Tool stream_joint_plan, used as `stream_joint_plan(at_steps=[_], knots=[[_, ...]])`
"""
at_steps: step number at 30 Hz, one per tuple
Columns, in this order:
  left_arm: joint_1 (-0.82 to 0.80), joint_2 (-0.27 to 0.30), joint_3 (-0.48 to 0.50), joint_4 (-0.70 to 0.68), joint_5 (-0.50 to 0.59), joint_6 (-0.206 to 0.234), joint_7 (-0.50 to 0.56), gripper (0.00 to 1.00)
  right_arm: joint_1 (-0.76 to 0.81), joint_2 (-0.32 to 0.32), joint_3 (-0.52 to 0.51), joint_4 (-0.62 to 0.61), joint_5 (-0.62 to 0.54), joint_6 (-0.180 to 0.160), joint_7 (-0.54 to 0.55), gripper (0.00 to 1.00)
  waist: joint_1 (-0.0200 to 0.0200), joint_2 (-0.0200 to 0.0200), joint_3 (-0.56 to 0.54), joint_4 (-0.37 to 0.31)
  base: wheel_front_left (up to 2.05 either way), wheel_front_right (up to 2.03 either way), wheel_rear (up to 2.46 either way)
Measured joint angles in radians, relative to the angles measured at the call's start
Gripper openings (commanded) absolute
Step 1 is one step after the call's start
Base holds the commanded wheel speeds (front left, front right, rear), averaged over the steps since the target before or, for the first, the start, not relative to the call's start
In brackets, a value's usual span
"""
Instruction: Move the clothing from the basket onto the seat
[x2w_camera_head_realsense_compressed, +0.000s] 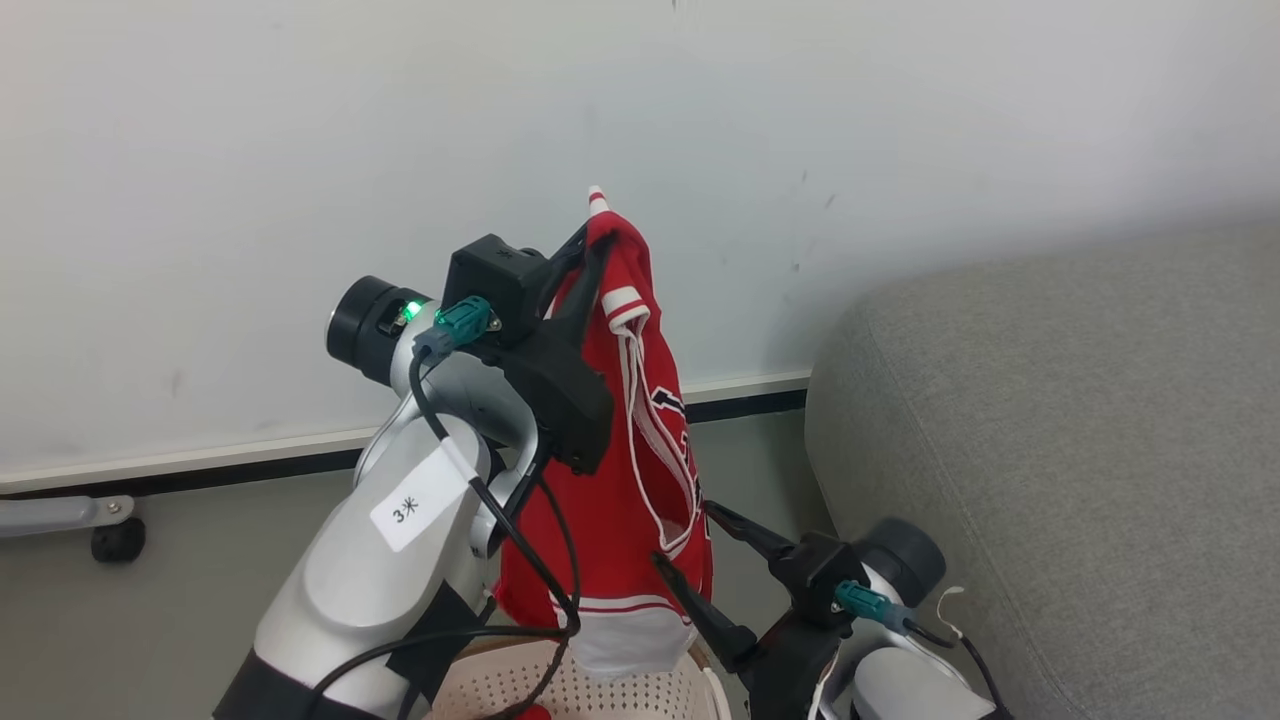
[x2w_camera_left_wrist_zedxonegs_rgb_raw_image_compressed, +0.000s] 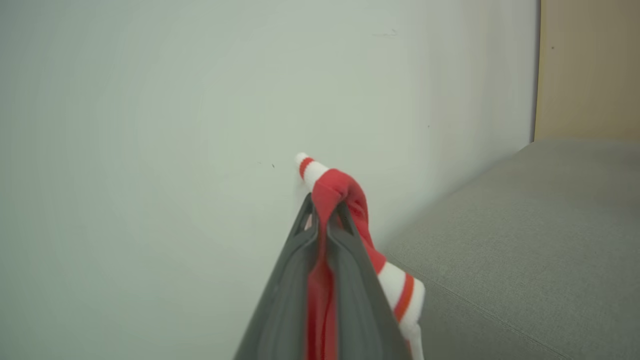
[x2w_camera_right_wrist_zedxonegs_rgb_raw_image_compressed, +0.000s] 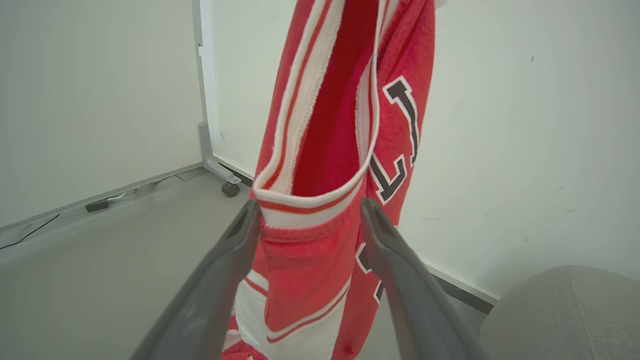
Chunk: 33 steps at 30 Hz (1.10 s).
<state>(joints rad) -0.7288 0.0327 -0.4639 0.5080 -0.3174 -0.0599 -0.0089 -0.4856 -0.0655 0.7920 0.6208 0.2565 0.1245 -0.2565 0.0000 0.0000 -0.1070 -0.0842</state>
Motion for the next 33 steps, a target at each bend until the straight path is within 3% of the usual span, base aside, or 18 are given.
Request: stream_joint_plan(at_steps=[12, 13, 14, 17, 29, 31, 32, 33], knots=[[-0.002, 0.001, -0.098, -0.058, -0.065, 0.045, 0.039, 0.0, -0.085, 0.002, 0.014, 0.161, 0.05, 0.0, 0.0, 1.0, 0.0, 0.0, -0.015, 0.044, 0.0, 0.0, 0.0], [-0.002, 0.001, -0.104, -0.07, -0.069, 0.049, 0.043, 0.0, -0.095, 0.003, 0.011, 0.18, 0.053, 0.0, 0.0, 0.91, 0.0, 0.0, -0.014, 0.047, 0.0, 0.0, 0.0], [-0.002, 0.0, -0.105, -0.079, -0.074, 0.053, 0.043, 0.0, -0.104, 0.003, 0.007, 0.2, 0.053, 0.0, 0.0, 0.44, 0.0, 0.0, -0.013, 0.05, 0.0, 0.0, 0.0], [-0.002, 0.001, -0.104, -0.085, -0.096, 0.063, 0.044, 0.0, -0.132, 0.002, 0.009, 0.231, 0.07, 0.0, 0.0, 0.0, 0.0001, 0.0001, -0.009, 0.056, 0.0, 0.0, 0.0], [0.053, 0.011, -0.051, -0.066, -0.122, 0.106, 0.05, 0.01, -0.21, 0.003, 0.045, 0.225, 0.135, 0.0, 0.0, 0.0, 0.0002, 0.0, 0.0, 0.032, 0.0, 0.0, 0.0], [0.085, 0.026, -0.026, -0.051, -0.131, 0.114, 0.04, 0.39, -0.24, 0.003, 0.045, 0.223, 0.136, 0.0, 0.0, 0.0, 0.0001, 0.0, 0.0, 0.013, 0.0, 0.0, 0.0], [0.096, 0.029, -0.02, -0.043, -0.134, 0.119, 0.033, 0.95, -0.249, 0.002, 0.044, 0.219, 0.138, 0.0, 0.0, 0.0, 0.0001, 0.0001, 0.0, 0.006, 0.0, 0.0, 0.0], [0.11, 0.032, -0.012, -0.038, -0.139, 0.123, 0.03, 1.0, -0.256, 0.0, 0.044, 0.214, 0.14, 0.0, 0.0, 0.0, 0.0001, 0.0, 0.0, -0.002, 0.0, 0.0, 0.0]])
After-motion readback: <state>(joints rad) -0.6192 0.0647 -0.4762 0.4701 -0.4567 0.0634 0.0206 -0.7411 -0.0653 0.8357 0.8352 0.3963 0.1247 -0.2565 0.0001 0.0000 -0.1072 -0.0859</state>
